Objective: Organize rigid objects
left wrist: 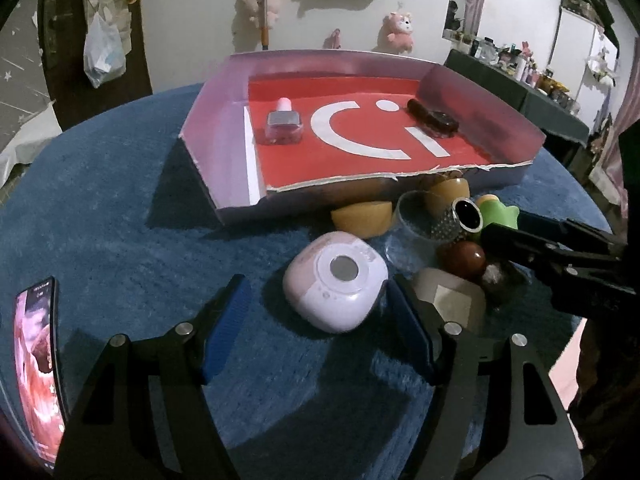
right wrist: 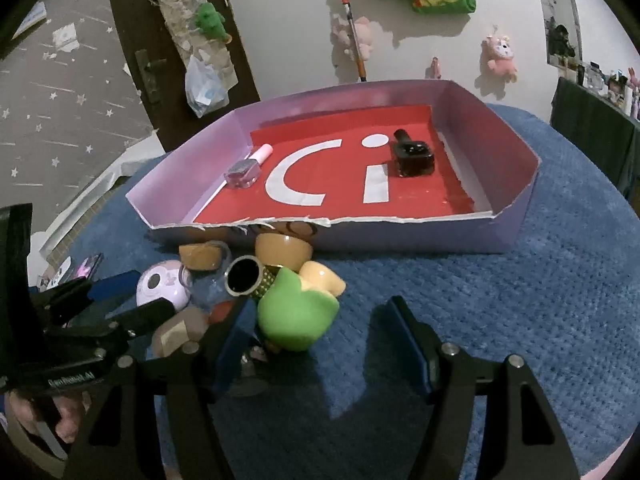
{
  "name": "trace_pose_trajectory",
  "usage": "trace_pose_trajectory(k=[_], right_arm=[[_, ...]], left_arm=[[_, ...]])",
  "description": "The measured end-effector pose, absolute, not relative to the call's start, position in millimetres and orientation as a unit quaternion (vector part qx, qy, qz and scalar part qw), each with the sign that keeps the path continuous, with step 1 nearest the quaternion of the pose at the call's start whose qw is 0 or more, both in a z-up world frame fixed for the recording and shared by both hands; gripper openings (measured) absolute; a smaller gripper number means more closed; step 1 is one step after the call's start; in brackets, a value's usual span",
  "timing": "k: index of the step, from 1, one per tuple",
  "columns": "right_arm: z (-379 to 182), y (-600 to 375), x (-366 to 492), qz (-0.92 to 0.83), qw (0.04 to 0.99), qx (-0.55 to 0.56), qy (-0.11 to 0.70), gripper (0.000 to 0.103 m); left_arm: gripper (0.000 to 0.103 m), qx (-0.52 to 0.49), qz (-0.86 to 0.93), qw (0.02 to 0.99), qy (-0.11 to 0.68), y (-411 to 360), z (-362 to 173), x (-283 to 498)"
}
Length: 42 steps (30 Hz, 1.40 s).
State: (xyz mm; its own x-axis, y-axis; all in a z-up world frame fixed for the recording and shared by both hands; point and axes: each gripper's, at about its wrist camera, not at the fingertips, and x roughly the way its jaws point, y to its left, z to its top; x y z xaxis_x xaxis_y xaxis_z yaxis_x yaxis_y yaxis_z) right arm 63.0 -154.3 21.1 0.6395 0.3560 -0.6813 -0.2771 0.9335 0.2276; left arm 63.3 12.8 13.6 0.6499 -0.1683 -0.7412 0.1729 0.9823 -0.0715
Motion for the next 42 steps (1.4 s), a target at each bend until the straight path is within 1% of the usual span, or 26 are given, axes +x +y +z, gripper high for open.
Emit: trace_pose_trajectory(k=[2, 4, 5, 6, 7, 8, 9, 15, 21, 28, 36, 42], right_arm=[[19, -153, 65, 0.178, 0.904, 0.055, 0.386, 0.070], [18, -153, 66, 0.178, 0.904, 0.054, 0.385, 0.070], [18, -153, 66, 0.180, 0.904, 0.055, 0.385, 0.070], [18, -153, 67, 0.183, 0.902, 0.059, 0.386, 0.068], [18, -153, 67, 0.190, 0.900, 0.064, 0.386, 0.064], [18, -152, 68, 0.206, 0.895, 0.074, 0.389, 0.052], [18, -151, 68, 0.214, 0.892, 0.080, 0.391, 0.047], [22, -151, 66, 0.212, 0.891, 0.079, 0.393, 0.047], [37, -158, 59, 0.214, 0.898, 0.084, 0.376, 0.047], [56, -165, 54, 0.215, 0.905, 0.090, 0.356, 0.047], [56, -164, 56, 0.215, 0.904, 0.088, 0.357, 0.047], [68, -166, 57, 0.214, 0.910, 0.085, 0.345, 0.047]], left_arm=[[0.068, -0.002, -0.094, 0.907, 0.410, 13, 11, 68], [0.066, -0.002, -0.090, 0.909, 0.406, 12, 8, 69], [0.058, 0.002, -0.090, 0.911, 0.402, 10, 8, 68], [0.054, 0.000, -0.094, 0.912, 0.400, 8, 8, 66], [0.048, 0.002, -0.095, 0.912, 0.398, 6, 9, 66], [0.048, 0.007, -0.093, 0.913, 0.397, 3, 9, 65], [0.048, 0.010, -0.092, 0.914, 0.396, 3, 10, 64], [0.048, 0.016, -0.094, 0.913, 0.396, 3, 15, 57], [0.048, 0.027, -0.102, 0.922, 0.373, -7, 34, 51], [0.048, 0.016, -0.105, 0.928, 0.357, -7, 48, 55], [0.048, 0.017, -0.105, 0.931, 0.350, -9, 55, 59], [0.048, 0.014, -0.107, 0.934, 0.340, -10, 67, 66]])
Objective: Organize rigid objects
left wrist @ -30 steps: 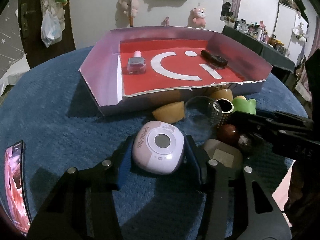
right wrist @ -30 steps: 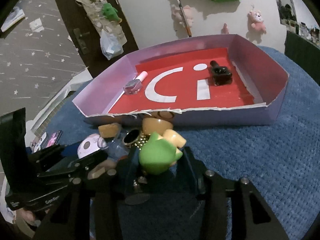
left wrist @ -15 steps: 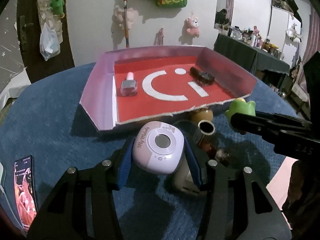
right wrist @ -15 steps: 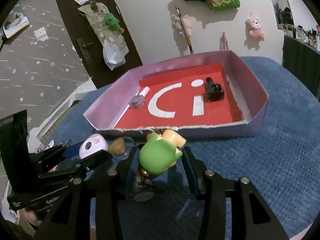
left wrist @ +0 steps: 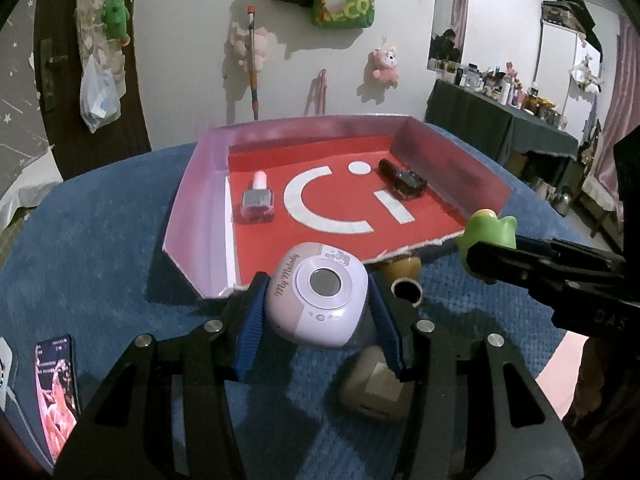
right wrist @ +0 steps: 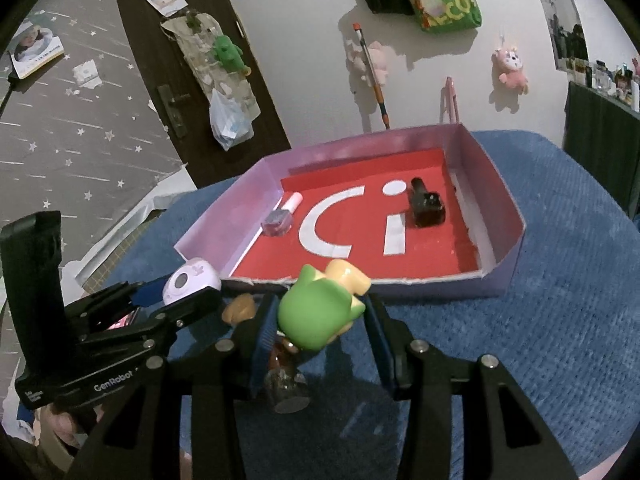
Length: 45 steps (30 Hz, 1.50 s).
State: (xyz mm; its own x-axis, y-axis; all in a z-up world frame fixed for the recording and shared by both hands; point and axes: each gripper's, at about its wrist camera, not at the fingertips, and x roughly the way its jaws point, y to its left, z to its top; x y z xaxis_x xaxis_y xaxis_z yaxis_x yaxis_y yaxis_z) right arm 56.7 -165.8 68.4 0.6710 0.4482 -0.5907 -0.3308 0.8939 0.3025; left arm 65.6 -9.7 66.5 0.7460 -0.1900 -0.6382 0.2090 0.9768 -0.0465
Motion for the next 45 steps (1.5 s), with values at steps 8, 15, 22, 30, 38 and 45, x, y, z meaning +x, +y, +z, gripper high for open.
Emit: trace_pose_trajectory(k=[8, 15, 22, 30, 38, 45], right_arm=[[78, -162, 64, 0.213, 0.912, 0.076, 0.343, 0.047], [86, -165, 74, 0.212, 0.912, 0.074, 0.344, 0.047], [90, -166, 88, 0.210, 0.911, 0.070, 0.348, 0.047], [89, -166, 110, 0.204, 0.907, 0.061, 0.363, 0.047], [75, -165, 133, 0.198, 0.895, 0.056, 0.395, 0.047], [62, -161, 149, 0.192, 0.886, 0.043, 0.420, 0.047]], left_arm=[[0.048, 0.011, -0.111, 0.935, 0.336, -11, 74, 76], [0.048, 0.006, -0.112, 0.933, 0.341, -11, 76, 91], [0.048, 0.005, -0.112, 0.932, 0.344, -12, 81, 102], [0.048, -0.002, -0.110, 0.926, 0.362, -12, 79, 127], [0.048, -0.002, -0.109, 0.912, 0.396, -15, 65, 147], [0.048, -0.004, -0.101, 0.897, 0.430, -16, 46, 163]])
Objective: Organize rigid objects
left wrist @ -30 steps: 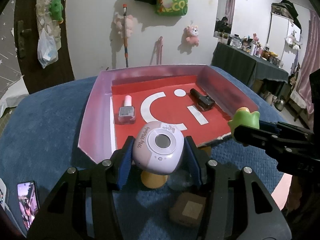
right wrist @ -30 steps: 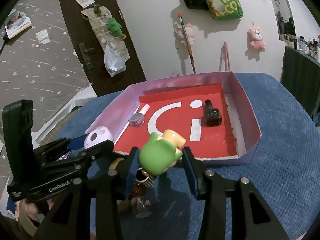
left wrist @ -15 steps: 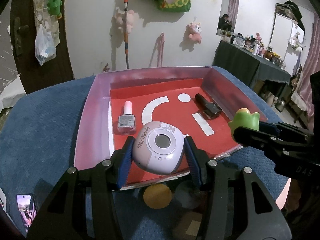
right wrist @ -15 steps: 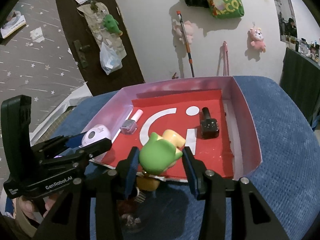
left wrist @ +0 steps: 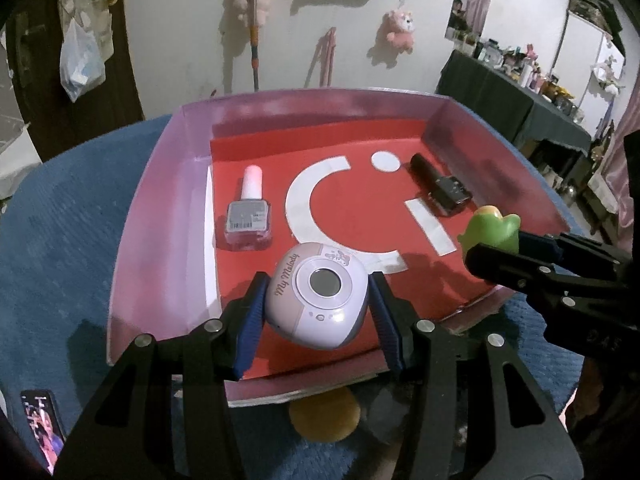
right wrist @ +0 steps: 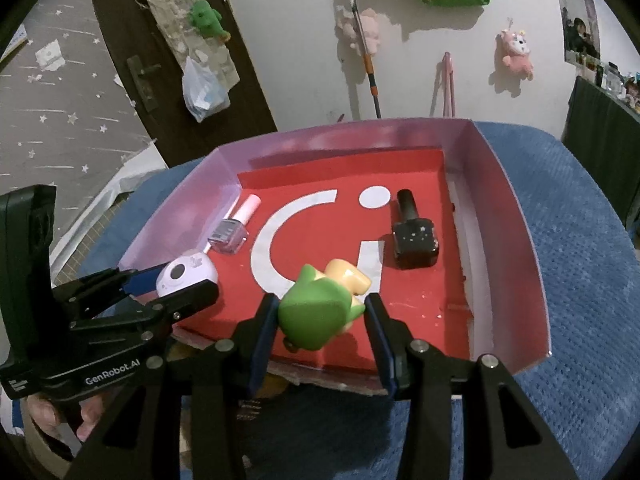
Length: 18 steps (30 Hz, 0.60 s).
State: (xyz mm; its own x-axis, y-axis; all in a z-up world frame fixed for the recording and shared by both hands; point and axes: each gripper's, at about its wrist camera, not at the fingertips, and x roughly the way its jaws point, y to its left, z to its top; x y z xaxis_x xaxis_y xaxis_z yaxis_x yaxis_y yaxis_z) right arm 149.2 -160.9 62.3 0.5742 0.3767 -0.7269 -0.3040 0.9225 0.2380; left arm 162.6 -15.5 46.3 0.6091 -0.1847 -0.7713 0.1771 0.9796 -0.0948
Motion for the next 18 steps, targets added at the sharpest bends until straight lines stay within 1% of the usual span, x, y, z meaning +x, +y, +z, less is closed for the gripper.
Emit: trace_pose_trajectory(k=[7, 18], right_arm=[[50, -156, 164, 0.181, 0.878, 0.032, 0.441, 0.047], [39, -155, 184, 0.159, 0.875, 0.033, 0.456, 0.047]], left_arm=[[0.048, -0.018, -0.091, 0.885, 0.457, -8, 33, 177], [0.048, -0.027, -0.065, 0.880, 0.470, 0, 24, 199]])
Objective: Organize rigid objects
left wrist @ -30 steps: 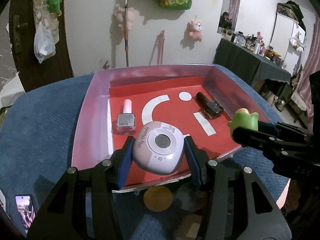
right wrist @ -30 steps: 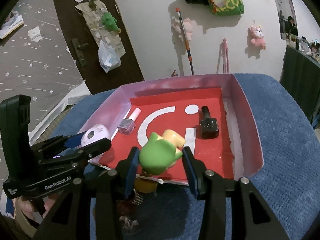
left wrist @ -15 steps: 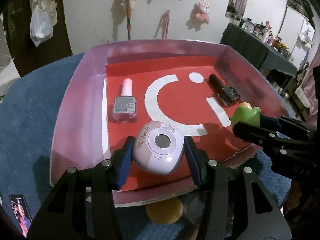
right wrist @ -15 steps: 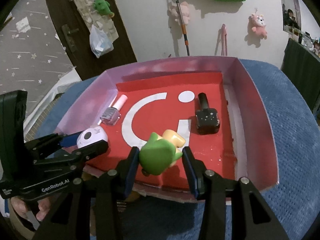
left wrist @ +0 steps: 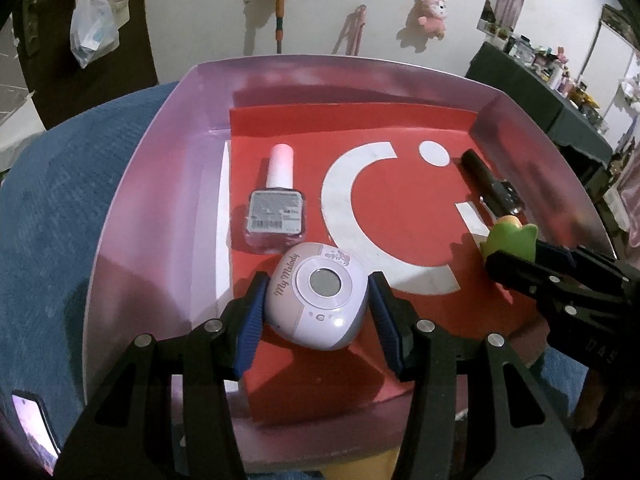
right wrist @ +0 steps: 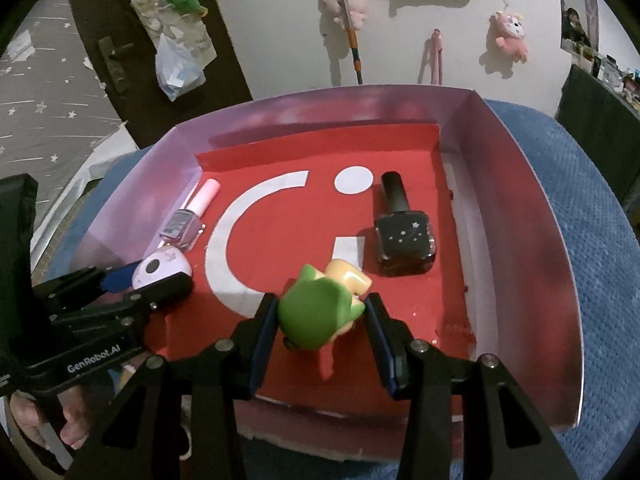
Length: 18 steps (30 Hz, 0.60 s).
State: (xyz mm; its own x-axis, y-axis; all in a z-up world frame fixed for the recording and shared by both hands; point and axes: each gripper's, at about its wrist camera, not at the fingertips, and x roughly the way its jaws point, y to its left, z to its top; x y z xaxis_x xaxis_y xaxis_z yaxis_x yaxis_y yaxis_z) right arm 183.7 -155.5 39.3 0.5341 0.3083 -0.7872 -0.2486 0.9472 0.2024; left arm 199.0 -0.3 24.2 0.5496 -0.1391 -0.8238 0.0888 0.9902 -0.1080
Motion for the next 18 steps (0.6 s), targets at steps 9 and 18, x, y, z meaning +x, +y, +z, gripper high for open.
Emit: trace_pose_trajectory(k=[9, 18], right_arm=[[42, -151, 194, 0.152, 0.882, 0.036, 0.445, 0.047], [42, -149, 187, 0.150, 0.886, 0.014, 0.439, 0.047]], left_arm=[[0.048, -0.032, -0.060, 0.877, 0.475, -1, 22, 213], [0.048, -0.026, -0.054, 0.880, 0.472, -1, 21, 217]])
